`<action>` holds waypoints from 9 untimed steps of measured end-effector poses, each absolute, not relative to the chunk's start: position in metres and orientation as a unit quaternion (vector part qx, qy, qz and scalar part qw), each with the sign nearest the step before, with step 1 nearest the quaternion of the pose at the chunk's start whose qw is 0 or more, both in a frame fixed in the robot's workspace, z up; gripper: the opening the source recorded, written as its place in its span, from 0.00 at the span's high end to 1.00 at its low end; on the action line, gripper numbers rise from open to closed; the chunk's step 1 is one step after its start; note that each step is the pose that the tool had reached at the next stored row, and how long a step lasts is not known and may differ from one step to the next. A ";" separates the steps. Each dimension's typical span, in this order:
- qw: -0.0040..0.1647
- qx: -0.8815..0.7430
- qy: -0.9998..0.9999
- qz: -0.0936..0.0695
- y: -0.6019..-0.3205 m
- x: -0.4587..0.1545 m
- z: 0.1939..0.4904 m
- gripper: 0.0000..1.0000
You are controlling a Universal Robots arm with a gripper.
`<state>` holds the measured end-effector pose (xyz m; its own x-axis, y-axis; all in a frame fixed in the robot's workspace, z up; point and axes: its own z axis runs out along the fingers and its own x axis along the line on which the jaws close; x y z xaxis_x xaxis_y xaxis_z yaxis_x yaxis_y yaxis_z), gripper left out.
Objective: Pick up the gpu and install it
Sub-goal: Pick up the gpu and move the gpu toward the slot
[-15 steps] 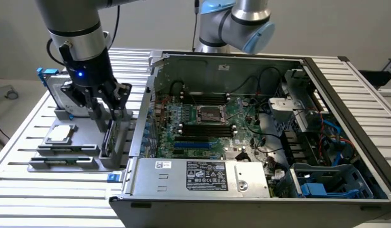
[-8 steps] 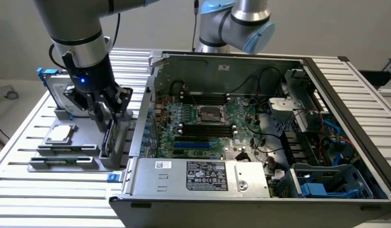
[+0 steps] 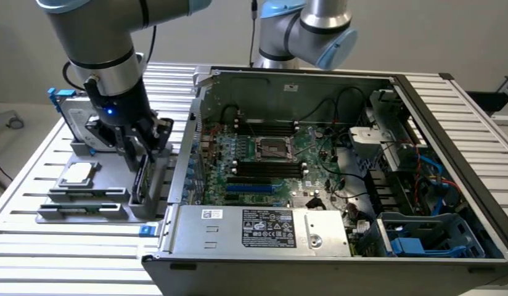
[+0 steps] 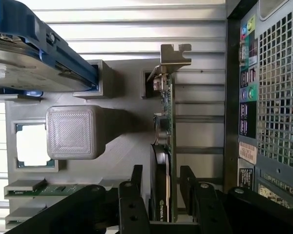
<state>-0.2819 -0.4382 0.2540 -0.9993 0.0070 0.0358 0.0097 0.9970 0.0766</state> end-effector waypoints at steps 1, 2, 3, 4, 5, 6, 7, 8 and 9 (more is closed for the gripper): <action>0.018 -0.004 -0.999 -0.041 -0.438 -0.282 0.253 0.56; 0.018 -0.004 -0.999 -0.043 -0.438 -0.282 0.252 0.56; 0.018 -0.003 -0.999 -0.046 -0.439 -0.282 0.251 0.56; 0.018 -0.003 -0.999 -0.048 -0.439 -0.282 0.250 0.56; 0.018 -0.002 -0.999 -0.049 -0.439 -0.282 0.249 0.56; 0.018 -0.002 -0.999 -0.050 -0.440 -0.282 0.248 0.56; 0.018 -0.002 -0.999 -0.051 -0.440 -0.282 0.247 0.56; 0.019 -0.001 -0.999 -0.051 -0.440 -0.282 0.246 0.56; 0.019 -0.001 -0.998 -0.051 -0.440 -0.282 0.245 0.56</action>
